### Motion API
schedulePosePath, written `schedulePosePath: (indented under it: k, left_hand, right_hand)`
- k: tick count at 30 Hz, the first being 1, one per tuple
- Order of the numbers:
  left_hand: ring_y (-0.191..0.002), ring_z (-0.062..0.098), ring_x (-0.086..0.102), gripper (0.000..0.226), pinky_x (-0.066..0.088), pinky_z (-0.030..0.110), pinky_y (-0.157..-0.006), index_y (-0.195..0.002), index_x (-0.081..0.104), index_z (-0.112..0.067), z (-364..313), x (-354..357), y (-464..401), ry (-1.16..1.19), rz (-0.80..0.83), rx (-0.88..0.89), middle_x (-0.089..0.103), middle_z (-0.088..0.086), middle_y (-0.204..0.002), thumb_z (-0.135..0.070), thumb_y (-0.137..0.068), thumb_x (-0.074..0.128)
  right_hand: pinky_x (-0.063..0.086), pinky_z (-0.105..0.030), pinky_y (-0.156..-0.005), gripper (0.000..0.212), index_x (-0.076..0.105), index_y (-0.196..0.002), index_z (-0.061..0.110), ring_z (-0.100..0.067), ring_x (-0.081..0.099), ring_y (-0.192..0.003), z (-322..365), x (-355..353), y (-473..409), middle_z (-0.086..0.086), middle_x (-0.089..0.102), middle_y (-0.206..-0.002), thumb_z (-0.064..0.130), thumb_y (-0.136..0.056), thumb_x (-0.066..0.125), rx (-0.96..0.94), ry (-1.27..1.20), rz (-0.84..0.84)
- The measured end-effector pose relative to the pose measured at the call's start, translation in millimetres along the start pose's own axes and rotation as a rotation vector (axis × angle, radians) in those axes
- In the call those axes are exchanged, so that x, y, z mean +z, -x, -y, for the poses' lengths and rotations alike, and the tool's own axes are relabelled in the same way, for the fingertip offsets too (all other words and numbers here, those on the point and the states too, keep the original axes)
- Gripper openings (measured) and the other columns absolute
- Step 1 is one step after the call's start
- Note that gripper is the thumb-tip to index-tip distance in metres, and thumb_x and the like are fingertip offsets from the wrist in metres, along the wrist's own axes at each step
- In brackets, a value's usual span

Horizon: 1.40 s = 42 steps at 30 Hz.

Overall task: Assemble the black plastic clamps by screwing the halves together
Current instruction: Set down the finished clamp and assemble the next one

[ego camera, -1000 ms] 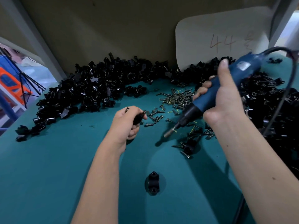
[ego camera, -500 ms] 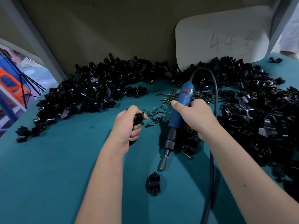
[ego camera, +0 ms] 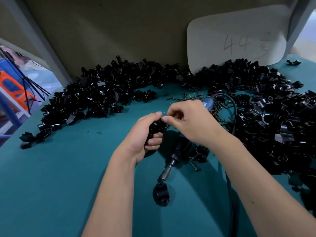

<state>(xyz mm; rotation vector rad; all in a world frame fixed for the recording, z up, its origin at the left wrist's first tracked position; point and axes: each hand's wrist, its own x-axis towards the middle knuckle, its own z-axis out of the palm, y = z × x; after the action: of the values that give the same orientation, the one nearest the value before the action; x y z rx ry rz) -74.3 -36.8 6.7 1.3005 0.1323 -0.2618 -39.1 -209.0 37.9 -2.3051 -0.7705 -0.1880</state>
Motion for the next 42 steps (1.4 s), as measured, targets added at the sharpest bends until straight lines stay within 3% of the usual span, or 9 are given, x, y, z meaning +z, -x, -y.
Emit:
schedulePosePath:
  k: [6,10,14,20,25,28,33,37,42]
  left_hand:
    - [-0.046,0.007,0.03,0.038,0.026,0.016,-0.037,-0.088,0.04,-0.021,-6,-11,5,0.123,0.095,0.058,0.037,0.001,-0.067,-0.041,-0.094,0.071]
    - [-0.053,0.011,0.039,0.035,0.034,0.019,-0.043,-0.091,0.04,-0.02,-7,-19,4,0.173,-0.11,0.056,0.044,0.002,-0.068,-0.034,-0.095,0.072]
    - [-0.057,0.013,0.054,0.014,0.046,0.021,-0.048,-0.1,0.052,-0.015,-8,-24,2,0.143,-0.218,0.087,0.059,0.005,-0.072,-0.017,-0.099,0.066]
    - [-0.061,0.012,0.064,0.01,0.054,0.021,-0.054,-0.104,0.065,-0.012,-4,-23,2,0.055,-0.239,0.063,0.076,0.009,-0.084,-0.017,-0.098,0.07]
    - [-0.065,0.016,0.07,0.012,0.057,0.021,-0.057,-0.103,0.068,-0.005,-5,-23,2,0.157,-0.273,0.048,0.077,0.017,-0.092,-0.012,-0.094,0.072]
    - [-0.068,0.019,0.073,0.015,0.058,0.021,-0.056,-0.104,0.069,-0.001,-6,-23,2,0.173,-0.313,0.068,0.078,0.015,-0.094,-0.011,-0.093,0.073]
    - [-0.067,0.019,0.073,0.02,0.056,0.019,-0.053,-0.109,0.068,0.002,-7,-23,4,0.207,-0.348,0.071,0.079,0.015,-0.096,-0.011,-0.093,0.073]
    - [-0.068,0.017,0.073,0.02,0.056,0.017,-0.055,-0.106,0.07,0.001,-8,-23,5,0.204,-0.316,0.074,0.079,0.015,-0.1,-0.007,-0.089,0.076]
    - [-0.072,0.02,0.074,0.041,0.057,0.018,-0.059,-0.109,0.071,-0.003,-9,-18,11,0.156,-0.12,0.074,0.079,0.012,-0.103,-0.011,-0.07,0.08]
  right_hand:
    - [0.048,-0.019,-0.057,0.013,0.073,-0.087,0.016,-0.01,0.064,-0.058,-4,-10,-5,0.003,0.068,-0.069,0.018,-0.099,0.068,0.126,-0.286,-0.239]
    - [0.054,-0.028,-0.08,0.009,0.076,-0.103,0.022,-0.011,0.064,-0.083,-13,-8,-15,0.01,0.071,-0.088,0.022,-0.094,0.075,0.186,0.176,-0.154]
    - [0.051,-0.035,-0.083,0.018,0.075,-0.109,0.023,-0.027,0.056,-0.113,-11,6,-30,-0.002,0.069,-0.106,0.034,-0.095,0.073,0.153,0.409,0.031]
    - [0.061,-0.045,-0.082,0.018,0.074,-0.088,0.015,-0.032,0.066,-0.09,-5,20,-48,-0.009,0.072,-0.09,0.032,-0.093,0.076,0.235,0.462,0.277]
    - [0.059,-0.041,-0.085,0.019,0.075,-0.088,0.019,-0.026,0.067,-0.091,-4,9,-46,-0.002,0.073,-0.093,0.036,-0.085,0.084,0.2,0.431,0.355]
    - [0.059,-0.04,-0.086,0.014,0.077,-0.099,0.015,-0.026,0.069,-0.093,-8,5,-47,-0.003,0.074,-0.098,0.02,-0.087,0.083,0.201,0.474,0.41]
    - [0.052,-0.029,-0.072,0.013,0.074,-0.082,0.02,-0.016,0.067,-0.081,-11,2,-46,0.004,0.072,-0.083,0.009,-0.086,0.081,0.181,0.419,0.42]
    - [0.055,-0.032,-0.081,0.007,0.075,-0.09,0.017,-0.018,0.067,-0.084,-16,-2,-42,0.001,0.072,-0.088,0.011,-0.089,0.079,0.133,0.266,0.22]
    - [0.05,-0.015,-0.068,0.011,0.078,-0.087,0.027,-0.006,0.064,-0.07,-14,1,-20,0.008,0.072,-0.076,0.017,-0.088,0.082,0.09,-0.206,-0.041]
